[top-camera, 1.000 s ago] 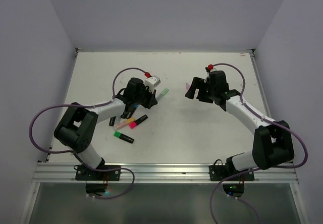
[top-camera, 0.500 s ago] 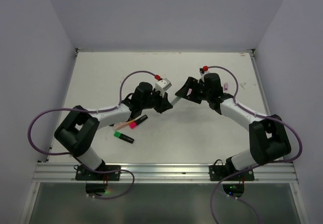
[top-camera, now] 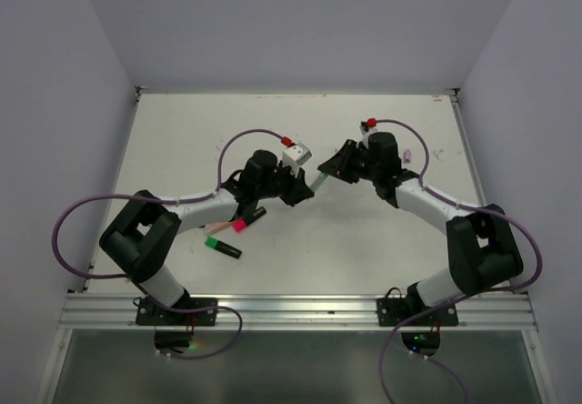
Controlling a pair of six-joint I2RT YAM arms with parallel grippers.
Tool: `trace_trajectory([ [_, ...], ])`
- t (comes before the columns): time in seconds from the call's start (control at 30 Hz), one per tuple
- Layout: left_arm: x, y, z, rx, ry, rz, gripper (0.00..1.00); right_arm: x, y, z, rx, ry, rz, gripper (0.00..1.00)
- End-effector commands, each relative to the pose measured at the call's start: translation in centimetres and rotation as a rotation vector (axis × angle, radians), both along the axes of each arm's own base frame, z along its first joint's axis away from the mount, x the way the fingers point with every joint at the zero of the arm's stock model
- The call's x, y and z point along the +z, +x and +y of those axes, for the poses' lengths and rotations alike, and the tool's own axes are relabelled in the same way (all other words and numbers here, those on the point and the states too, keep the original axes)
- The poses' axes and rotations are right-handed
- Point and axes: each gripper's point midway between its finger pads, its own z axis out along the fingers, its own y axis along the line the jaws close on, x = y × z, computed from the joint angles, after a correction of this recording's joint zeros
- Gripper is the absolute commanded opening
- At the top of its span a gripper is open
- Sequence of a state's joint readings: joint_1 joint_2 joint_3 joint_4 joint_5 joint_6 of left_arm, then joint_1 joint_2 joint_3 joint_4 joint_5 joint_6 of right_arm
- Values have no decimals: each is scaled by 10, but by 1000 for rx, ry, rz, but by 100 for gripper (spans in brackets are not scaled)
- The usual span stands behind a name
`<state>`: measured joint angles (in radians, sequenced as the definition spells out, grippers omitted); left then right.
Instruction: Open the pen caps
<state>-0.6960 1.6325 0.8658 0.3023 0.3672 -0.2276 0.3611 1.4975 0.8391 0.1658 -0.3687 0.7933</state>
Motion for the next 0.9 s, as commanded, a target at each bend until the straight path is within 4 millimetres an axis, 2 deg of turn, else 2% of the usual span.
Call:
trace_trajectory([
  [0.0, 33, -1, -12, -40, -95, -111, 23, 6, -7, 3, 31, 16, -31, 0],
  [0.07, 32, 2, -10, -20, -84, -118, 31, 9, -10, 5, 37, 36, -24, 0],
  [0.2, 26, 5, -15, -31, -77, -108, 36, 16, -13, 6, 34, 71, -26, 0],
  [0.37, 29, 5, -22, -45, -103, -111, 37, 20, -14, 7, 35, 81, -29, 0],
  [0.53, 21, 3, -29, -71, -97, -89, 36, 25, -13, 8, 29, 95, -30, 0],
  [0.57, 20, 3, -30, -76, -98, -86, 35, 26, -12, 8, 29, 97, -34, 0],
  [0.67, 14, 0, -33, -99, -94, -68, 0, 29, -10, 6, 10, 94, -44, 0],
  [0.77, 13, -5, -36, -128, -106, -59, 0, 31, -1, -6, -54, 47, -94, 0],
  [0.8, 16, -5, -37, -129, -125, -61, 0, 25, -1, -10, -70, 11, -76, 0],
  [0.87, 14, -9, -35, -129, -133, -50, 0, 28, 15, -28, -139, -59, -111, 0],
])
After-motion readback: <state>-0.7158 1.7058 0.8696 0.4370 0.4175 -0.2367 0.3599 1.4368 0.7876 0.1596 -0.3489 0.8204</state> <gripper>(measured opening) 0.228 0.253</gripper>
